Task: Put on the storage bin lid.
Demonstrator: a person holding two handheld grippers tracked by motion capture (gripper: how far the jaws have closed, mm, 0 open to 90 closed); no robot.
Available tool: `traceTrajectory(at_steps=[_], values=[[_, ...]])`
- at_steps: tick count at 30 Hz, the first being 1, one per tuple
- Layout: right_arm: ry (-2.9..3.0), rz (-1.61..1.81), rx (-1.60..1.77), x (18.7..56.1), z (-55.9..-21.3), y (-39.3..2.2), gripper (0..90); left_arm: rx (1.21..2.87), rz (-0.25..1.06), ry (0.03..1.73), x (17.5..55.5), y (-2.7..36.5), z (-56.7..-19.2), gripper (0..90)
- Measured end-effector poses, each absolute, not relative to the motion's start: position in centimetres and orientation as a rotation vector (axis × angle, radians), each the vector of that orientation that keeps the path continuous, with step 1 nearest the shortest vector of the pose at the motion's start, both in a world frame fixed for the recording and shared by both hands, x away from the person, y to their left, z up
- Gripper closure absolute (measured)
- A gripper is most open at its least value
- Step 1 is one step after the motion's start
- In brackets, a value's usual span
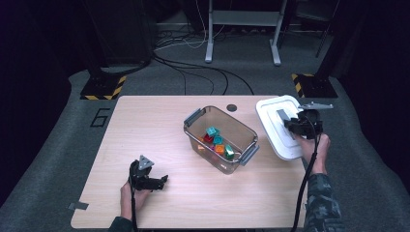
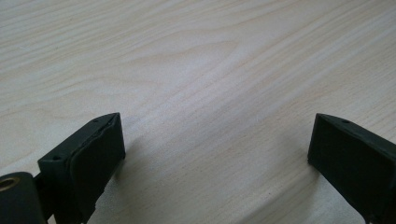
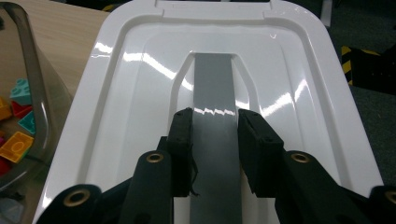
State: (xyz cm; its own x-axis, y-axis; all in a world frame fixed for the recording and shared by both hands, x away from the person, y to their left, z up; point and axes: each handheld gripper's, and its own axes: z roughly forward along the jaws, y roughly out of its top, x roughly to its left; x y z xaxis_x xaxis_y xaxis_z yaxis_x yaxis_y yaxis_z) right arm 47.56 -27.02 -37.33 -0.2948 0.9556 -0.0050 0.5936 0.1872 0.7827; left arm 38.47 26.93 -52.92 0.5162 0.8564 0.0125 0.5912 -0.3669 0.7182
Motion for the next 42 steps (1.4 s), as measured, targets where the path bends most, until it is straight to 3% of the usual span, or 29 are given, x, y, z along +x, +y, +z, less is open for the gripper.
traceTrajectory(at_steps=[16, 42], values=[[2.04, 1.006, 1.335, 48.2, -34.3, -24.0, 66.8, 2.086, 0.511, 1.18, 38.4, 26.9, -52.9, 3.8], [2.212, 1.141, 1.172, 48.7, -33.1, -17.3, 66.7, 2.094, 0.516, 1.174, 38.4, 26.9, -52.9, 4.0]])
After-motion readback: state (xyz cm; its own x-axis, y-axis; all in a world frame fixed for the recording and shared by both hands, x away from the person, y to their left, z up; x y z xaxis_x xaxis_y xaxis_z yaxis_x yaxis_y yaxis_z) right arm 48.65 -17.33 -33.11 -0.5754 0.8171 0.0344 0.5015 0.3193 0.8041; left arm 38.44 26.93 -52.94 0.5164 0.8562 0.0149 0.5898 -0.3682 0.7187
